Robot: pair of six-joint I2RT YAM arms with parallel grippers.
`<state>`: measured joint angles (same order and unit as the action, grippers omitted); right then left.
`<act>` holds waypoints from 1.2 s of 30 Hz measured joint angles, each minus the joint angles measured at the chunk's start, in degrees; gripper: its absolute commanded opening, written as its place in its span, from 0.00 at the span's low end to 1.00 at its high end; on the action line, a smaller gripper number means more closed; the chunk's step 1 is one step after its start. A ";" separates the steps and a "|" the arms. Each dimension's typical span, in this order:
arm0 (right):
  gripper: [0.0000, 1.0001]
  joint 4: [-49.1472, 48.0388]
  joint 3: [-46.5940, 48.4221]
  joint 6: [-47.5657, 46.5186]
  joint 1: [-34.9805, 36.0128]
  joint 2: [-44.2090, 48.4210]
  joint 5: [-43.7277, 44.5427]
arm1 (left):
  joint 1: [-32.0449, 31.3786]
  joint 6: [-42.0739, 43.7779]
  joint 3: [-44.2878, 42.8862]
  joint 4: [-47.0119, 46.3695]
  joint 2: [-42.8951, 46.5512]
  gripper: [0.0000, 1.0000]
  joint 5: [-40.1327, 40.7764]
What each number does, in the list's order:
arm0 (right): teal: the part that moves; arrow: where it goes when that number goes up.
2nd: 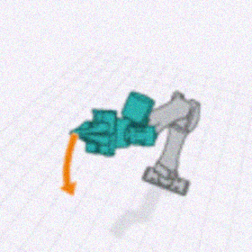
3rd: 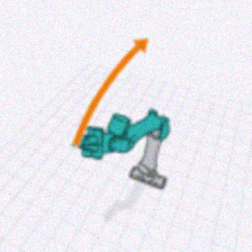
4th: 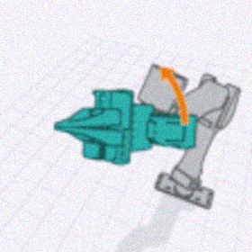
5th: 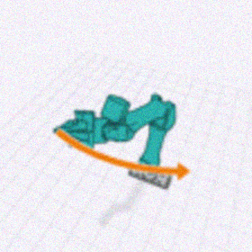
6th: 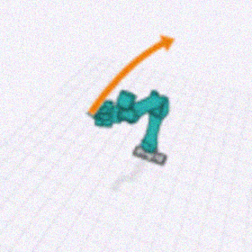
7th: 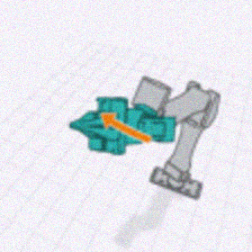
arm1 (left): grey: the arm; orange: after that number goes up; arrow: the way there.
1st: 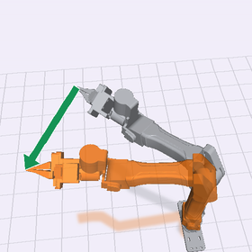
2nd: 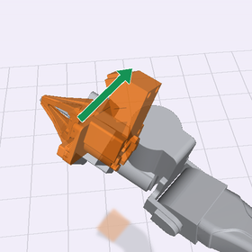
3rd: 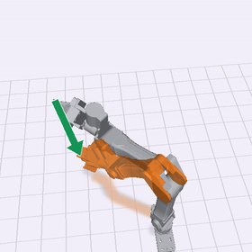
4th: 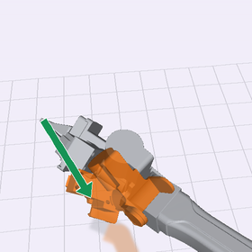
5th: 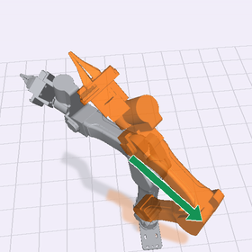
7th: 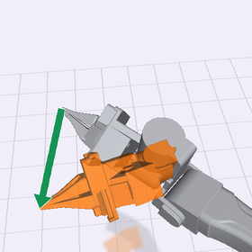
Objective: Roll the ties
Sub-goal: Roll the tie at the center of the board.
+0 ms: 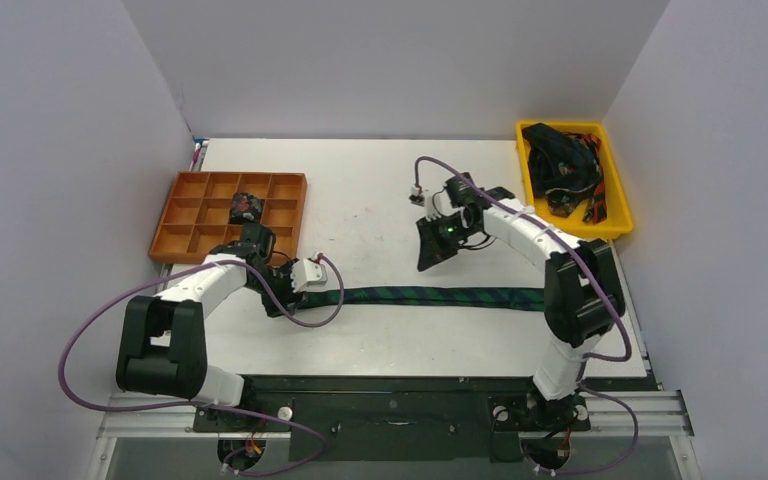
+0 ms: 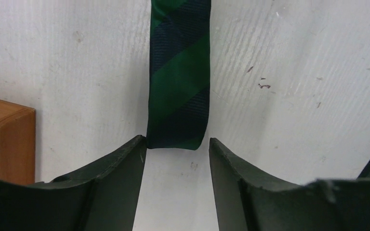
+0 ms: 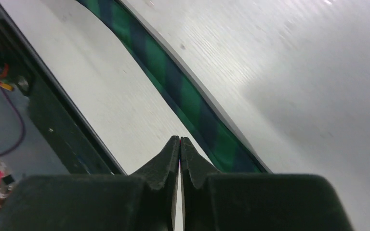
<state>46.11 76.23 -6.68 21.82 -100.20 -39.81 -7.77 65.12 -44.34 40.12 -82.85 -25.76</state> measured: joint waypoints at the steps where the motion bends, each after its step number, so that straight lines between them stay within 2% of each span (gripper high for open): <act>1: 0.00 -2.25 0.28 3.17 1.79 -1.49 -1.09 | 0.00 -0.04 0.00 -0.39 0.00 0.44 -0.15; 8: 0.00 -17.05 5.20 22.32 13.42 -12.11 -4.48 | 0.00 -1.49 0.00 -2.75 0.02 0.37 -1.36; 13: 0.00 -24.57 8.79 30.38 19.08 -16.39 -5.20 | 0.00 -2.89 0.09 -2.84 1.42 0.36 -2.38; 18: 0.00 -31.26 9.62 36.89 21.66 -19.80 -6.05 | -0.15 -3.45 0.94 -2.58 4.96 0.34 -3.23; 29: 0.00 -36.44 11.76 42.42 24.17 -29.70 -5.51 | -0.98 -4.76 1.03 -1.68 6.34 0.32 -3.85; 36: 0.00 -35.80 12.76 41.40 24.39 -29.88 -4.70 | -5.88 -7.63 0.83 -1.64 7.32 0.29 -4.81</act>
<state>10.31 88.99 34.72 46.22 -130.08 -44.51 -13.65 57.49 -43.51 38.48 -75.53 -30.57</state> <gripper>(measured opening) 0.001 0.297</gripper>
